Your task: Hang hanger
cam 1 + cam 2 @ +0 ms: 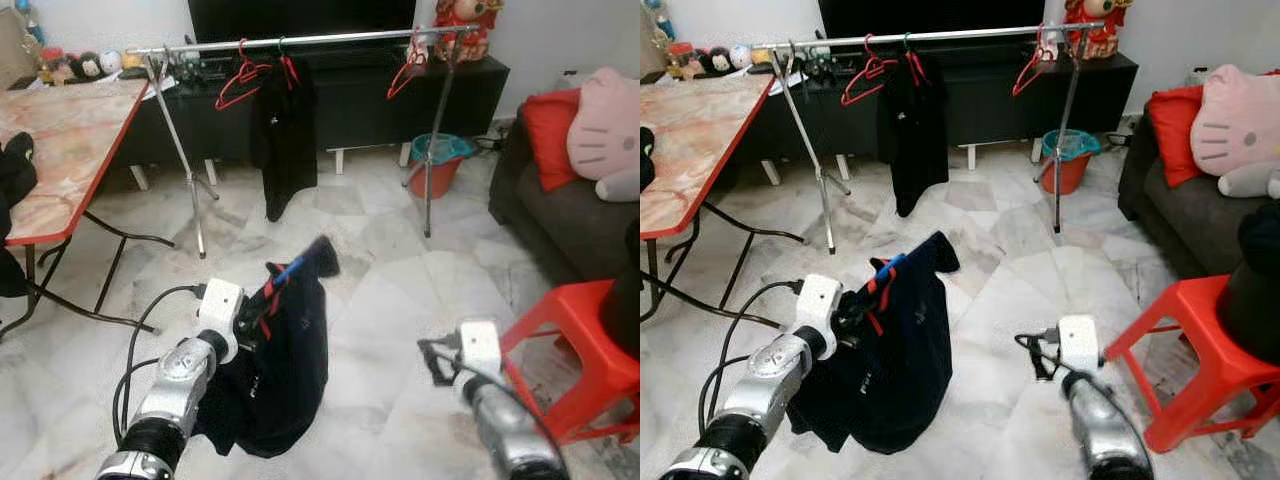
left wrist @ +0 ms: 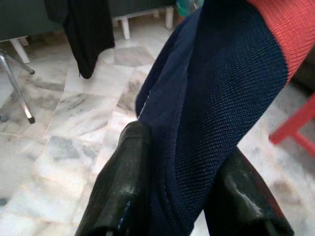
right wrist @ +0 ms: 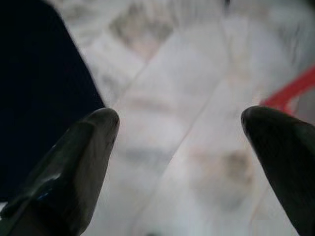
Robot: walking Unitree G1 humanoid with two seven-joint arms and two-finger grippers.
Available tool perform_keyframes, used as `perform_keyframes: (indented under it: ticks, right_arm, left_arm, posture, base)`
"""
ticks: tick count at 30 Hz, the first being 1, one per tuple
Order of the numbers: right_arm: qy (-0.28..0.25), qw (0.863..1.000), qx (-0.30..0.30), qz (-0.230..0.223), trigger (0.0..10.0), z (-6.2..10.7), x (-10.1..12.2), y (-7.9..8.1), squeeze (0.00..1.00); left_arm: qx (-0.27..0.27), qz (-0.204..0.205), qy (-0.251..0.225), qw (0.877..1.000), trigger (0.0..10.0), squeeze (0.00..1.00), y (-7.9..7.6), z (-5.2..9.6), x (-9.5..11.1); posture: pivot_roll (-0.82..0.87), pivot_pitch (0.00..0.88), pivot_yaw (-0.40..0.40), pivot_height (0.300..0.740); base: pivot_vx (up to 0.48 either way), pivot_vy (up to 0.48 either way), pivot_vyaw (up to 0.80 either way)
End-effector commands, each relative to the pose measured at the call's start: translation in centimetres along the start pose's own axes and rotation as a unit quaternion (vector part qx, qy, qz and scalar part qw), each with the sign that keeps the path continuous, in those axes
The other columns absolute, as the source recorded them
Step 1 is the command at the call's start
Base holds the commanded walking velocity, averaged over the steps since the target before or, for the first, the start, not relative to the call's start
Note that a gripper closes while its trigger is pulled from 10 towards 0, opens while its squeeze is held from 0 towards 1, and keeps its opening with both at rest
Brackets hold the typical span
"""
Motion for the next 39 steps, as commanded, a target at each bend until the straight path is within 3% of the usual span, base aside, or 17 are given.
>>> perform_keyframes:
  ticks: [1, 6, 11, 14, 18, 21, 27, 30, 39]
  right_arm:
    - [0.009, 1.0, -0.017, -0.018, 10.0, 0.1, -1.1, 0.0, 0.0]
    - [0.061, 0.992, -0.074, -0.077, 10.0, 1.3, -5.6, -0.3, 0.0]
    - [0.094, 0.989, -0.092, -0.073, 10.0, 2.4, -8.1, -1.0, 0.0]
    - [0.096, 0.985, -0.112, -0.089, 10.0, 3.2, -9.0, -2.5, 0.0]
    - [0.102, 0.98, -0.14, -0.099, 10.0, 4.0, -9.8, -4.1, 0.0]
    - [0.106, 0.968, -0.187, -0.129, 10.0, 5.2, -10.7, -6.3, 0.0]
    - [0.099, 0.969, -0.18, -0.137, 10.0, 5.0, -10.1, -6.6, 0.0]
    - [0.097, 0.969, -0.178, -0.139, 10.0, 4.7, -9.8, -6.5, 0.0]
    - [0.099, 0.967, -0.18, -0.15, 10.0, 5.4, -10.5, -7.1, 0.0]
  left_arm:
    - [0.033, 0.011, -0.03, 0.999, 10.0, 0.0, 1.2, 0.2, 1.1]
    - [0.074, 0.035, -0.028, 0.996, 10.0, 0.0, 2.1, 0.4, 0.7]
    - [0.123, 0.031, -0.013, 0.992, 10.0, 0.0, 3.1, 1.1, -0.2]
    - [0.159, 0.024, -0.004, 0.987, 10.0, 0.0, 4.5, 2.4, -1.2]
    - [0.174, 0.026, -0.001, 0.984, 10.0, 0.0, 5.1, 3.3, -1.7]
    - [0.195, 0.03, -0.001, 0.98, 10.0, 0.0, 5.6, 4.6, -2.2]
    - [0.187, 0.047, 0.002, 0.981, 10.0, 0.0, 4.3, 5.0, -2.8]
    - [0.174, 0.052, 0.004, 0.983, 10.0, 0.0, 3.3, 4.3, -2.7]
    - [0.162, 0.071, -0.006, 0.984, 10.0, 0.0, 2.3, 3.4, -1.8]
  posture:
    - [-0.22, 0.0, 0.075, 0.74]
    - [-0.24, 0.0, 0.077, 0.74]
    - [-0.24, 0.0, 0.09, 0.74]
    - [-0.24, 0.0, 0.1, 0.74]
    - [-0.23, 0.0, 0.097, 0.74]
    - [-0.23, 0.0, 0.081, 0.74]
    - [-0.24, 0.0, 0.086, 0.74]
    - [-0.26, 0.0, 0.097, 0.74]
    - [-0.28, 0.0, 0.113, 0.74]
  base:
    - [0.0, 0.0, 0.0]
    - [0.0, 0.0, 0.0]
    - [0.0, 0.0, 0.0]
    - [0.0, 0.0, 0.0]
    - [0.0, 0.0, 0.0]
    - [0.0, 0.0, 0.0]
    - [0.0, 0.0, 0.0]
    - [0.0, 0.0, 0.0]
    - [0.0, 0.0, 0.0]
Point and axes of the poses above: a point about 5 cm out from each wrist's last joint towards the gripper, its own z axis pointing back from the gripper into the wrist, its own x axis along the axis of the wrist's last joint, y = z × x, the point moved 3 cm from there along -z, pointing out of the wrist towards the gripper, and after that the axes turned 14 degrees about -z, right-handed, at the moved point
